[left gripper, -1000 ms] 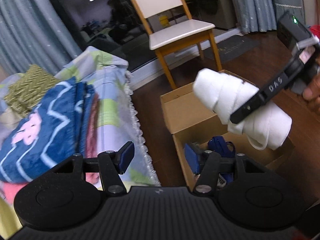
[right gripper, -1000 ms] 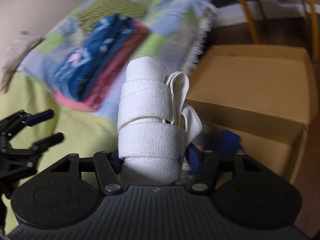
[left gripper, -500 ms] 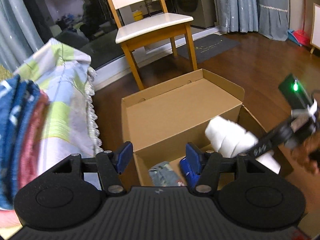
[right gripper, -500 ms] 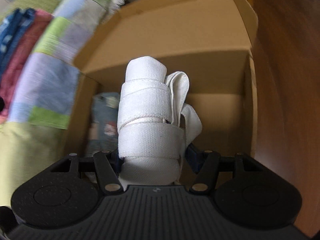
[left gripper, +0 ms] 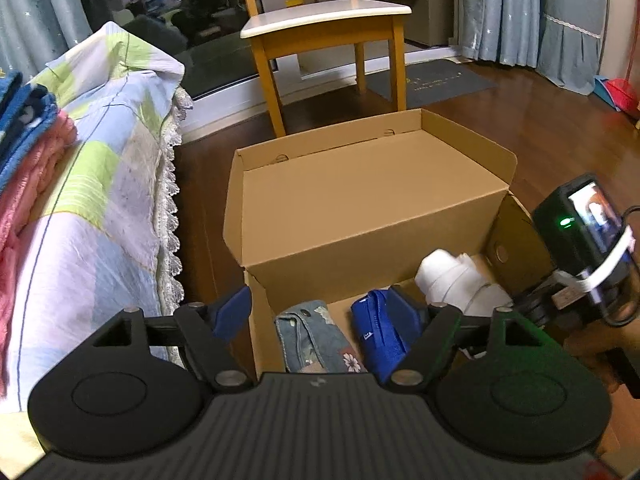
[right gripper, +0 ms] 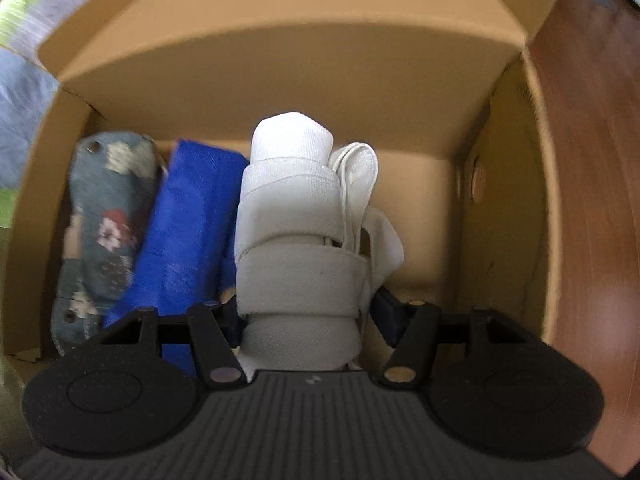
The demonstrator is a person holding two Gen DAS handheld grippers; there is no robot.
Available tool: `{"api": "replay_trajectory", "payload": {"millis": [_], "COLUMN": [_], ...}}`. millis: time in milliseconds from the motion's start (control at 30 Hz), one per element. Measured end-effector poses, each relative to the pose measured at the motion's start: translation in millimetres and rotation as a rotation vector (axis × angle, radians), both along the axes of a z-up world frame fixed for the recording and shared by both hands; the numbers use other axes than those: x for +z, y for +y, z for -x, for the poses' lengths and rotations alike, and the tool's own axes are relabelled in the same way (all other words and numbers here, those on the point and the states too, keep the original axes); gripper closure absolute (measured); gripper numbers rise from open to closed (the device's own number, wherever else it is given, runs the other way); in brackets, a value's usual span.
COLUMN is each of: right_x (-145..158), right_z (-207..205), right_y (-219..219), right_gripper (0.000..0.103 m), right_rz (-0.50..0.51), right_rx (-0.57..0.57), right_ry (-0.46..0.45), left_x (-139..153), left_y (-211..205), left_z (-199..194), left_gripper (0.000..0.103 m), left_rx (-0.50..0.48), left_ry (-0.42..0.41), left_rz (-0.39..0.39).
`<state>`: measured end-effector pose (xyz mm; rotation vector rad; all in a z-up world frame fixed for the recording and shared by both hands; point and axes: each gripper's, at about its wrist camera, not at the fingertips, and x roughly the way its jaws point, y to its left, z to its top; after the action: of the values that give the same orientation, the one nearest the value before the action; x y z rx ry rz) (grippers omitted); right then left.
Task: Fold shopping bag
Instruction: 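Carry the bundle to the cardboard box and lower it beside the blue clothes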
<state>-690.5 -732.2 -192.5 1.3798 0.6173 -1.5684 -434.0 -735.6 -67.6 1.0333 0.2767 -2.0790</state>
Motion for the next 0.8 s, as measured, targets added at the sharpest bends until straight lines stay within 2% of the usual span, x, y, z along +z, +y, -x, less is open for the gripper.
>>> {"api": "replay_trajectory", "payload": {"millis": [133,267,400,600,800], "right_x": [-15.5,-26.7,-34.2,-39.3,-34.5], "right_z": [-1.7,-1.8,-0.2,-1.7,-6.2], "right_y": [3.7,7.5,5.7,5.2,8.6], "right_gripper": [0.045,0.044,0.042,0.037,0.036], "right_rz": [-0.002,0.055,0.044,0.019,0.005], "right_rx": [-0.046,-0.094,-0.097,-0.087,-0.07], "right_ry": [-0.081,-0.19,-0.247,-0.272,-0.239], "left_x": [-2.1,-2.4,-2.1,-1.6,-1.8], "left_y": [-2.3,-0.9,1.5,3.2,4.4], "left_z": [-1.9,-2.0,-0.3,-0.6,-3.5], "left_gripper": [0.028,0.028,0.028,0.028,0.028], "left_rx": [0.0,-0.009,-0.028,-0.034,-0.033], "left_ry": [0.02,0.029,0.034,0.04,0.043], "left_rz": [-0.007,-0.009,-0.012,-0.009,-0.008]}}
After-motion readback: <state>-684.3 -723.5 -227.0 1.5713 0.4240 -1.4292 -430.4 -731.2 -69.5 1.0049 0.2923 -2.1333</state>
